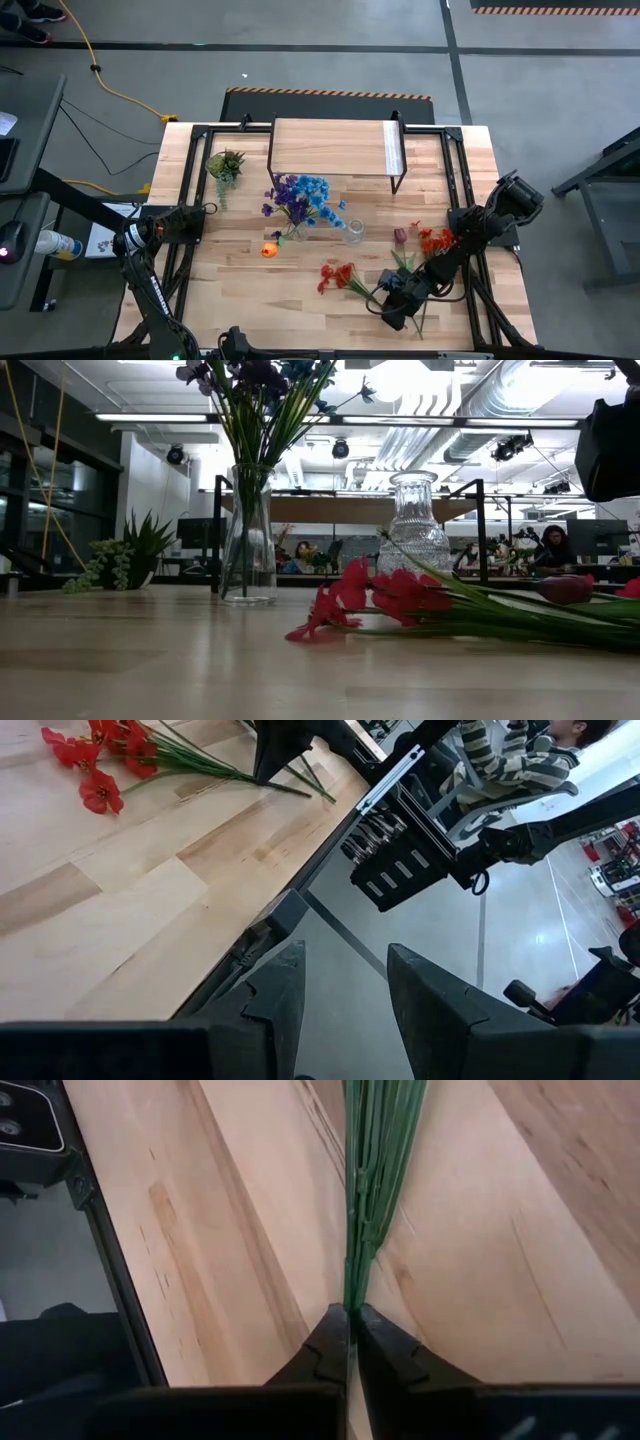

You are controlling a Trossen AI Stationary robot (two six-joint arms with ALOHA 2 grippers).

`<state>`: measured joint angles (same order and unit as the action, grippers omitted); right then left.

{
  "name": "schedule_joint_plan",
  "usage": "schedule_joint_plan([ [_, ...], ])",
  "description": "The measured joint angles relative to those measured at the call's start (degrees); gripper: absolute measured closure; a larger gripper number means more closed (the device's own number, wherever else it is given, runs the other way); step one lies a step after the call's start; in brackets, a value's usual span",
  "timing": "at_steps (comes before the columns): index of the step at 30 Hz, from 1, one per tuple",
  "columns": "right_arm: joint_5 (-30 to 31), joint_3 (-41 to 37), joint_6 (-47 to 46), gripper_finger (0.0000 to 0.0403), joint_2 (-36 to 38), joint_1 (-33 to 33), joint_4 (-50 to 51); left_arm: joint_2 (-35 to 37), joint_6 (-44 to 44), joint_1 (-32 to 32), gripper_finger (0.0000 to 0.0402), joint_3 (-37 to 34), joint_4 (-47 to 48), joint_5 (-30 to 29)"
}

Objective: Pick and place flowers into a vace then onto a shelf
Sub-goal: Put the left red flower into the right transparent crystal vase

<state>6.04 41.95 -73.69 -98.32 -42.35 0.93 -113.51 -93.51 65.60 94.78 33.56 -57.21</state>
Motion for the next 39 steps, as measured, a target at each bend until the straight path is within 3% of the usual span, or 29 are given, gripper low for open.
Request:
schedule_joint_plan([
  [19,-3.04,-0.2,-0.89,0.0401,4.28,0.0,-1.65,-0.01,0.0,0.0,0.0225,0.0,0.46,0.02],
  [30,-0.88,-0.13,-0.41,0.0402,10.47,0.0,3.26,0.0,0.0,0.0,0.0225,0.0,0.83,0.02],
  [39,-0.11,-0.11,0.52,0.0399,10.54,0.0,2.42,0.0,0.14,0.0,0.0225,0.0,1.12,0.02],
])
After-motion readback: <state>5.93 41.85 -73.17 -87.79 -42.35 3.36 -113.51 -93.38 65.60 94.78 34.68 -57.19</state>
